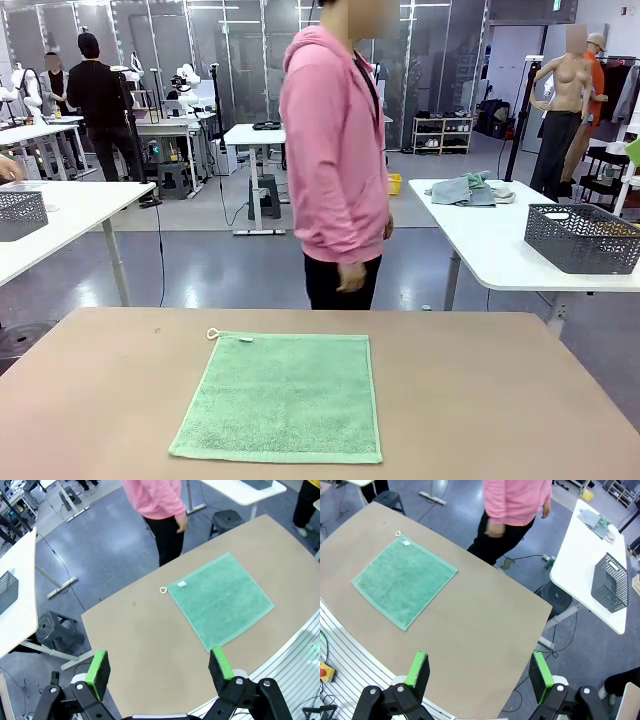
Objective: Fold the towels and place them in the basket.
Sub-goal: When a person lays out a Towel with hook on the table, fold it in half twice.
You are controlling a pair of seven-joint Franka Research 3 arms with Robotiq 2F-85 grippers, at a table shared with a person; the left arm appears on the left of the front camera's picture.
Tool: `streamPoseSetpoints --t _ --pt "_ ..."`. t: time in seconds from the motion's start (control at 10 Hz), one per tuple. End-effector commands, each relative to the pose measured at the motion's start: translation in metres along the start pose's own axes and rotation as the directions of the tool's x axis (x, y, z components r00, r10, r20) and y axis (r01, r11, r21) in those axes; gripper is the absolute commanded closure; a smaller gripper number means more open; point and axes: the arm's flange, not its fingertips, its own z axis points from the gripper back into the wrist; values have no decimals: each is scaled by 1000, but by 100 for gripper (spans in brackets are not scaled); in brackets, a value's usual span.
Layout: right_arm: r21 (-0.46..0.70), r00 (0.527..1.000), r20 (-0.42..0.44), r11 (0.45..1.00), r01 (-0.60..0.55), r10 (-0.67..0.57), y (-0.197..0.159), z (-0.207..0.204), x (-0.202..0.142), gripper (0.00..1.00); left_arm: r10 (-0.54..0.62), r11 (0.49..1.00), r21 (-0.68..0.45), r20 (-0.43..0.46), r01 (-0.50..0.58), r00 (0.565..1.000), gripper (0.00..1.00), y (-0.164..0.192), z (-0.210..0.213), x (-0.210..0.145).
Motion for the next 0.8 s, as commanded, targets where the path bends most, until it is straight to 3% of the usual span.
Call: streamPoseSetpoints --t 0.0,0.3,0.4,0.5,0.7 --pt "1 1000 1 1000 11 -11 1 0 1 0 -4 1000 2 8 3 1000 0 -1 1 2" --pt "0 1000 0 1000 0 0 0 0 0 0 -4 1000 2 8 3 1000 0 -1 1 2" --pt "-8 995 -35 995 -95 94 12 -4 9 0 0 1000 0 0 0 1000 0 0 0 0" --pt "40 980 -83 983 -180 183 30 -18 21 0 -104 994 -35 -38 102 994 0 -12 -11 5" --pt "85 906 -215 931 -355 365 71 -61 38 0 -242 968 -95 -142 230 960 0 -34 -53 7"
